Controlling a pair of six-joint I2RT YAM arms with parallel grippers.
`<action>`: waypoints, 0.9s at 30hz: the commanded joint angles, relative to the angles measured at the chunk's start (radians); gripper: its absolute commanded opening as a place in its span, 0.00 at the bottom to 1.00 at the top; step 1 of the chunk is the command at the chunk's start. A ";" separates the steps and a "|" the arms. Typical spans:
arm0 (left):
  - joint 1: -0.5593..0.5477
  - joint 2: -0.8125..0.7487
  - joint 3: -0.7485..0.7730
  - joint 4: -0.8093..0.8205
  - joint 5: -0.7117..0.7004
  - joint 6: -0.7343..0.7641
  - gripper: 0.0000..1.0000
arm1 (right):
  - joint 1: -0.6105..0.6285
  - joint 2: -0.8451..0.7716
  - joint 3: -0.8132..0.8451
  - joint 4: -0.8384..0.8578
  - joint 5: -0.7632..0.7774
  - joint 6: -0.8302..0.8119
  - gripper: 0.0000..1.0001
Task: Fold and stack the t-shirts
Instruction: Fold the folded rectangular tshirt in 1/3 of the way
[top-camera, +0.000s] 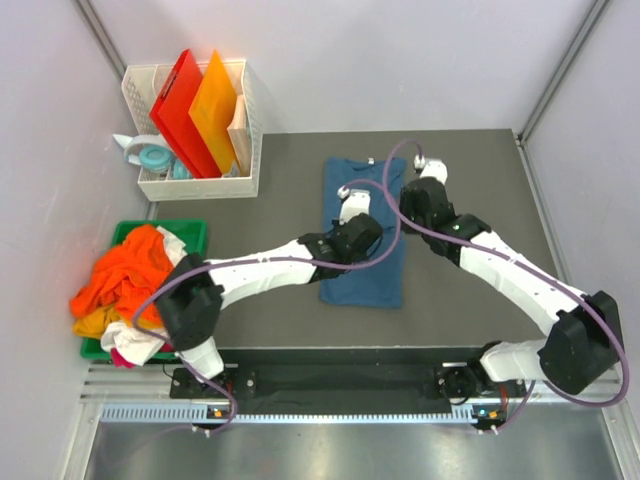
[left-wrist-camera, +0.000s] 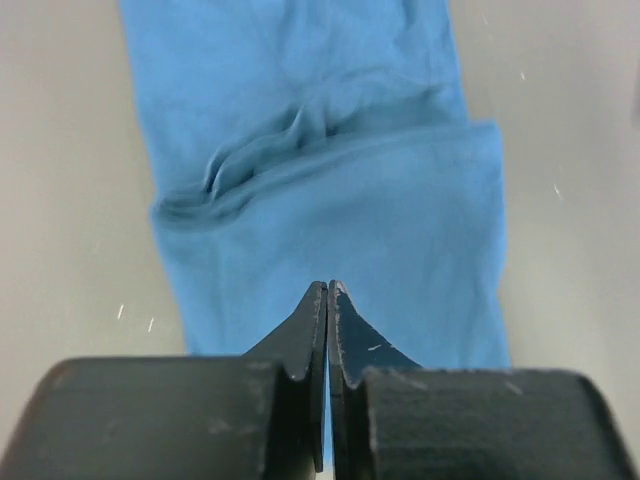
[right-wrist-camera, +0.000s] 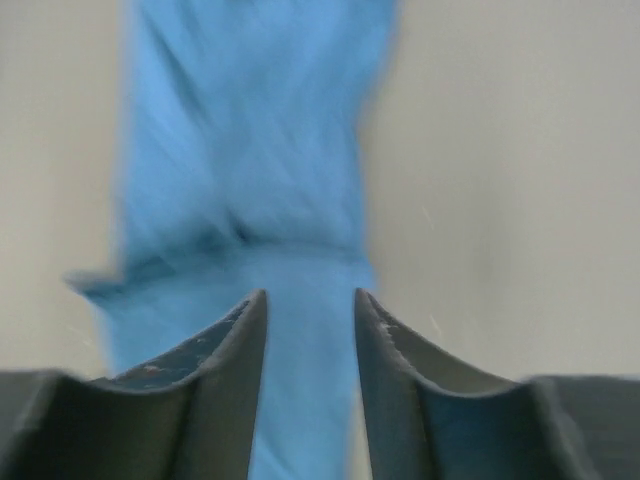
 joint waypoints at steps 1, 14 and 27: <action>0.055 0.144 0.120 -0.004 0.005 0.082 0.00 | 0.009 -0.092 -0.115 -0.034 0.017 0.023 0.34; 0.205 0.285 0.161 0.066 0.129 0.094 0.00 | 0.013 -0.218 -0.170 -0.100 0.015 0.045 0.22; 0.329 0.545 0.298 0.009 0.175 0.109 0.00 | 0.015 -0.242 -0.189 -0.160 0.018 0.027 0.24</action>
